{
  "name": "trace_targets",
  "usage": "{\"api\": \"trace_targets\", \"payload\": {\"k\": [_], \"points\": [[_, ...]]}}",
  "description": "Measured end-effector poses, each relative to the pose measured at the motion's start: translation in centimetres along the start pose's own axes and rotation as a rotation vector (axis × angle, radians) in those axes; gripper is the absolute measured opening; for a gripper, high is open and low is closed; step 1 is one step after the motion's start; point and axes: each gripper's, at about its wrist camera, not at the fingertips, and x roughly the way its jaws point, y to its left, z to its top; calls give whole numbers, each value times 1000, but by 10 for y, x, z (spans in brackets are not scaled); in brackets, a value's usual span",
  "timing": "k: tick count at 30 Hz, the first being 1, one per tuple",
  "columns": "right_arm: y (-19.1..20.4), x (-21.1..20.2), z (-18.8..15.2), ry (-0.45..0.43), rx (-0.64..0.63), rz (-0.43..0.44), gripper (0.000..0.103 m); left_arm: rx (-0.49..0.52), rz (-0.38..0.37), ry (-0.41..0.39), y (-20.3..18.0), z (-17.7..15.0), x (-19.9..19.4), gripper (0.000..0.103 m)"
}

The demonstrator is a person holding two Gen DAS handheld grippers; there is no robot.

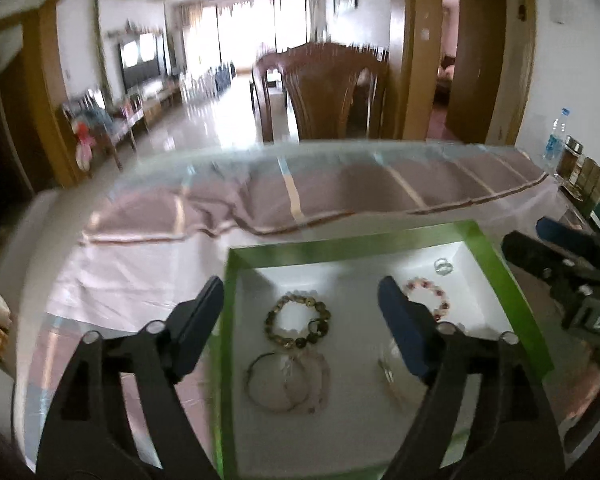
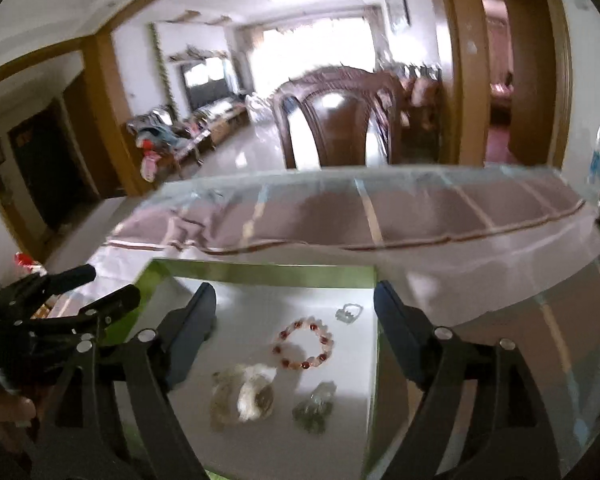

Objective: Organize jewelry
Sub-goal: 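Withdraw both tools from the box back above the table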

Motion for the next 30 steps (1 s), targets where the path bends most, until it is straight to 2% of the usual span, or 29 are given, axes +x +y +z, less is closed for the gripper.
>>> {"api": "trace_targets", "payload": {"k": [5,8,12,14,17,20,23,26,30], "points": [[13,-83,-22,-94,-19,43,82,37,4,-107,-13,-22,-78,86],[22,-144,-53,-161,-31,81,84,26,-2,-162,-16,-44,-128,89],[33,-196,-96,-211,-54,74,84,4,-19,-205,-23,-80,-180,90],[32,-215,-122,-215,-22,89,85,-22,-33,-212,-24,-103,-203,90],[24,-228,-155,-178,39,127,86,-55,-28,-220,-25,-134,-224,91],[24,-239,-183,-167,33,81,86,-66,-16,-211,-26,-169,-241,91],[26,-247,-203,-156,46,75,86,-88,-14,-185,-26,-201,-251,91],[29,-252,-220,-154,23,47,86,-108,-15,-166,-26,-223,-253,91],[32,-249,-231,-127,3,41,86,-110,-14,-140,-28,-236,-249,91]]}}
